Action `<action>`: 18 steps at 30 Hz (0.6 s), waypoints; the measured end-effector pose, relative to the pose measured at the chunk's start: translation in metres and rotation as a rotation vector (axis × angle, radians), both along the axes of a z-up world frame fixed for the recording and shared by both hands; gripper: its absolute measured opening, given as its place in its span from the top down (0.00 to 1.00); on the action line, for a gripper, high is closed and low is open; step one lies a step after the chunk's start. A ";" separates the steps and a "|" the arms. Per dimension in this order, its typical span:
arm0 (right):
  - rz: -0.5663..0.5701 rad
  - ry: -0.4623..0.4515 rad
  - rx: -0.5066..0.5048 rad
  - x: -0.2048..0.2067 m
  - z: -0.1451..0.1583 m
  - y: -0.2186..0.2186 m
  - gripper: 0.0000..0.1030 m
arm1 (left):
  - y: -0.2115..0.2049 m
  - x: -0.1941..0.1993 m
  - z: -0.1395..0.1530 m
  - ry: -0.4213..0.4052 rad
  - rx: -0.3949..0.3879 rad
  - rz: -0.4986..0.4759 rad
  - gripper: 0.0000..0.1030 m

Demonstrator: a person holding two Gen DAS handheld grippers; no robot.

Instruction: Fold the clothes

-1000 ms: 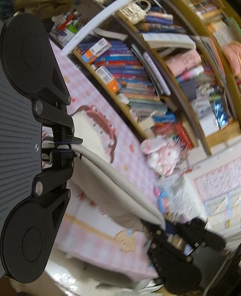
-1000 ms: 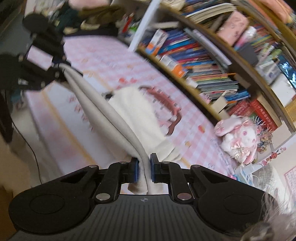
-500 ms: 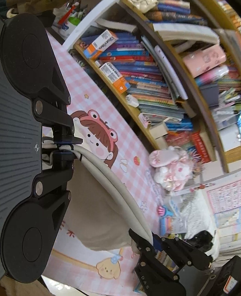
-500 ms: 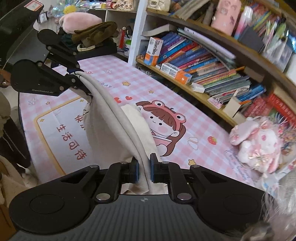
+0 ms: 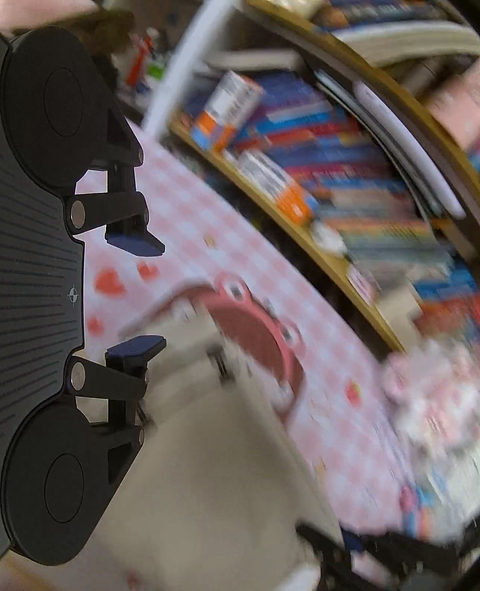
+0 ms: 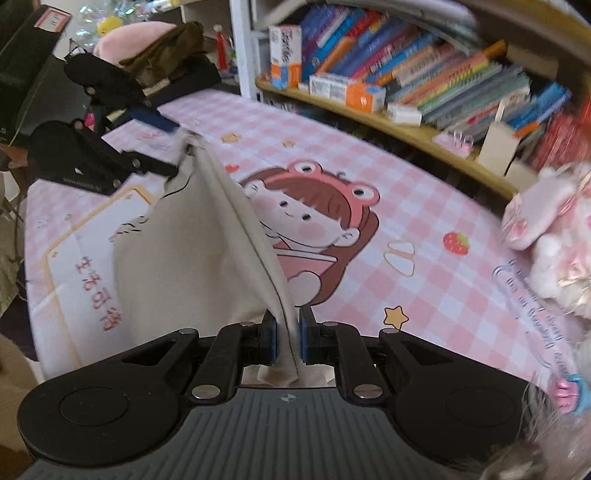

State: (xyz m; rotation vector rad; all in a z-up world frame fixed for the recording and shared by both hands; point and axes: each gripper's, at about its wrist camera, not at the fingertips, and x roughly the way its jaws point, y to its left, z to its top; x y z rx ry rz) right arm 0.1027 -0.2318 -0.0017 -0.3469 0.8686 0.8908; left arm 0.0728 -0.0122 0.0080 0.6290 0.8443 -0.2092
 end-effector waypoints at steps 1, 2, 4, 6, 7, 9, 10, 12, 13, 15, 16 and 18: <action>-0.008 0.017 -0.002 0.007 -0.007 0.001 0.89 | 0.007 0.000 -0.002 0.010 -0.048 0.032 0.54; -0.018 0.036 -0.003 0.014 -0.015 0.002 0.89 | 0.015 -0.001 -0.004 0.020 -0.096 0.065 0.54; -0.051 0.067 0.000 0.025 -0.030 0.003 0.84 | 0.029 -0.002 -0.008 0.040 -0.192 0.129 0.54; -0.118 0.077 0.015 0.033 -0.039 0.000 0.66 | 0.043 -0.005 -0.012 0.063 -0.305 0.187 0.54; -0.165 0.075 0.026 0.035 -0.040 -0.004 0.60 | 0.047 -0.010 -0.015 0.075 -0.370 0.204 0.54; -0.261 0.084 0.060 0.037 -0.039 -0.015 0.60 | 0.054 -0.018 -0.023 0.099 -0.487 0.233 0.54; -0.303 0.101 0.091 0.035 -0.037 -0.022 0.60 | 0.056 -0.021 -0.027 0.111 -0.526 0.243 0.54; -0.374 0.141 0.157 0.026 -0.031 -0.036 0.60 | 0.059 -0.026 -0.036 0.130 -0.577 0.259 0.55; -0.393 0.160 0.184 0.018 -0.028 -0.041 0.60 | 0.061 -0.027 -0.039 0.136 -0.596 0.266 0.56; -0.426 0.197 0.218 -0.001 -0.024 -0.048 0.60 | 0.068 -0.028 -0.044 0.147 -0.655 0.279 0.58; -0.442 0.221 0.229 -0.011 -0.023 -0.050 0.60 | 0.072 -0.028 -0.046 0.152 -0.686 0.286 0.59; -0.471 0.269 0.255 -0.028 -0.022 -0.052 0.60 | 0.081 -0.026 -0.051 0.170 -0.749 0.294 0.61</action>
